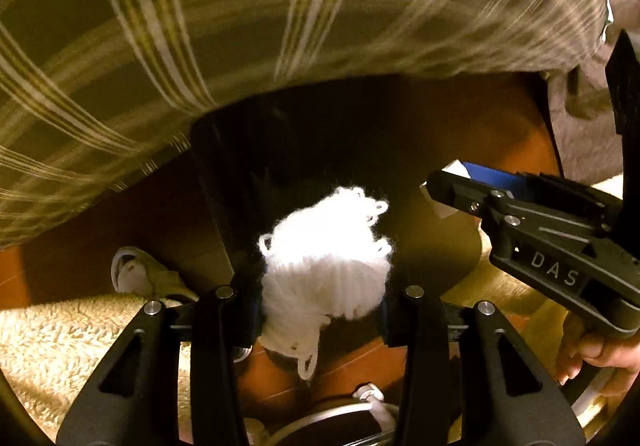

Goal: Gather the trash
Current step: 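Lower the yarn and tape roll into the floor bin and open both tools, then grasp the blue snack packet with the left tool while the right tool grasps the grey plush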

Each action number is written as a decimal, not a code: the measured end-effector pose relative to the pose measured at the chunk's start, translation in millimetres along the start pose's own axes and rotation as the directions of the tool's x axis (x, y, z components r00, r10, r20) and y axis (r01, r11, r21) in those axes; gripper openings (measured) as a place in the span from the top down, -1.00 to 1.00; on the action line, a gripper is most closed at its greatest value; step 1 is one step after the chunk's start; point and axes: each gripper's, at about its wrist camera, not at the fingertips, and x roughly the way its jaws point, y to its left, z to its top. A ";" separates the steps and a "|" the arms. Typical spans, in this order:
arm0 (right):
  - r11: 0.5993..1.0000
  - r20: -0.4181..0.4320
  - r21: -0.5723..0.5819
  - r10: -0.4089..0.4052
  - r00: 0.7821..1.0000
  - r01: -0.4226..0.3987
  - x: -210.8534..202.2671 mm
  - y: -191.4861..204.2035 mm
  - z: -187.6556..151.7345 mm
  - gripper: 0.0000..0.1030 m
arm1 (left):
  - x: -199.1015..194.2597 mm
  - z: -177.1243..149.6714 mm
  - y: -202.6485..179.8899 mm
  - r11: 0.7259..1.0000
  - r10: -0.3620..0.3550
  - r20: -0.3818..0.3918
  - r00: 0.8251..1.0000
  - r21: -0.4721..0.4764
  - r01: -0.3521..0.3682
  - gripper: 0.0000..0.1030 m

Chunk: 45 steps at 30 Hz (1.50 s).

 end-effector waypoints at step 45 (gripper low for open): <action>0.998 0.546 -0.043 -0.022 0.838 0.054 -245.3 5.8 117.0 -0.93 | -242.7 99.6 -14.6 0.994 0.096 0.485 0.869 -0.002 -0.109 -0.84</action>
